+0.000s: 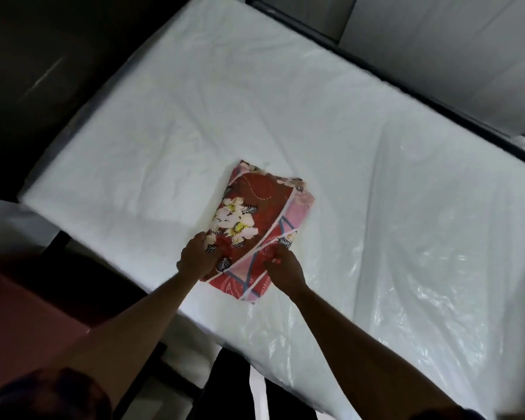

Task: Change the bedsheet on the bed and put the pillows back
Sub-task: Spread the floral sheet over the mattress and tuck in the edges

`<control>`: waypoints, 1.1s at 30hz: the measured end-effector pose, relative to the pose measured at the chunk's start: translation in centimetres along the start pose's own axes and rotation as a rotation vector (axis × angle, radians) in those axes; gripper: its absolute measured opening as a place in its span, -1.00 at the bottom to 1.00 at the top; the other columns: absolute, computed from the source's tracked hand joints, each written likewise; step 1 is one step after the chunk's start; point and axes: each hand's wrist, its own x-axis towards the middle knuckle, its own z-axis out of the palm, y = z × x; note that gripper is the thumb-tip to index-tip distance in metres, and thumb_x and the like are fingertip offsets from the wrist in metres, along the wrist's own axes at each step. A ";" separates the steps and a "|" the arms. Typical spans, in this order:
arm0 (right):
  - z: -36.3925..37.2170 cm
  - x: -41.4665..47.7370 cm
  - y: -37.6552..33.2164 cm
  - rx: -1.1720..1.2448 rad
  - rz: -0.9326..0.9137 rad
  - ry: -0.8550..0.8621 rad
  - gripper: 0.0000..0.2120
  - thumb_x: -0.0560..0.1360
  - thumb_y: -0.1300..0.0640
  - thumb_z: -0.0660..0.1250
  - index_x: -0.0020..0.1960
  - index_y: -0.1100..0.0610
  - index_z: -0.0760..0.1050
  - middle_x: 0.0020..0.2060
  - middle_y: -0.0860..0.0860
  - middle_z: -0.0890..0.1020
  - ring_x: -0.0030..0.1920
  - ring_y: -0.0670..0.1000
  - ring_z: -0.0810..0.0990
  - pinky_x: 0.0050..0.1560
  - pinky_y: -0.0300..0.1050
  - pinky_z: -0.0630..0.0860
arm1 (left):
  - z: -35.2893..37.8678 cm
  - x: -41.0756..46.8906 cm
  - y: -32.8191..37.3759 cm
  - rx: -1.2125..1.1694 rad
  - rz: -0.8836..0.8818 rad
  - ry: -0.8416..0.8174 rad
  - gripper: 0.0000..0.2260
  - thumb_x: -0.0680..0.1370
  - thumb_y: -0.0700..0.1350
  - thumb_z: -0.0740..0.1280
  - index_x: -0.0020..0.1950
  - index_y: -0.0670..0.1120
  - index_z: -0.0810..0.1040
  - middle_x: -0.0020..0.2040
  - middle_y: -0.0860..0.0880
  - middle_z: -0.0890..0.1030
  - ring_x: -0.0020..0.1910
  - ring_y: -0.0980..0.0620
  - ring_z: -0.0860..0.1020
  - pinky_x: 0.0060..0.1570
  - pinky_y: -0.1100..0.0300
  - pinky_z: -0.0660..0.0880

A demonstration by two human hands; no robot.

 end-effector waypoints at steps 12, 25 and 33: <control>-0.9 0.0 -0.3 0.418 0.095 0.117 -0.89 0.67 -0.13 0.15 0.15 -0.14 0.31 0.10 -0.14 0.56 0.07 0.00 0.63 0.11 -0.03 0.60 | -2.0 -0.9 6.7 -0.162 0.361 -0.167 -0.68 0.54 -0.07 0.44 0.28 -0.08 0.56 0.13 0.03 0.64 0.10 0.06 0.60 -0.05 0.26 0.51; -8.8 -10.3 14.4 1.137 0.477 0.560 -0.71 0.65 -0.16 0.16 0.23 0.00 0.43 -0.04 0.17 0.68 -0.07 0.12 0.64 -0.08 -0.03 0.51 | 14.6 -15.8 15.7 0.293 0.585 -0.398 -0.72 0.51 0.20 0.36 0.02 0.01 0.53 -0.10 0.06 0.59 -0.12 0.05 0.57 -0.27 0.22 0.37; -6.6 -10.8 20.1 0.778 0.346 0.563 -0.89 0.57 0.12 0.33 0.04 -0.02 0.61 -0.20 0.04 0.70 -0.20 0.00 0.65 -0.13 -0.07 0.51 | 13.2 -7.6 7.9 0.137 0.310 0.033 -0.79 0.49 -0.07 0.45 0.05 -0.13 0.59 -0.01 -0.12 0.66 -0.03 -0.12 0.62 -0.10 0.12 0.51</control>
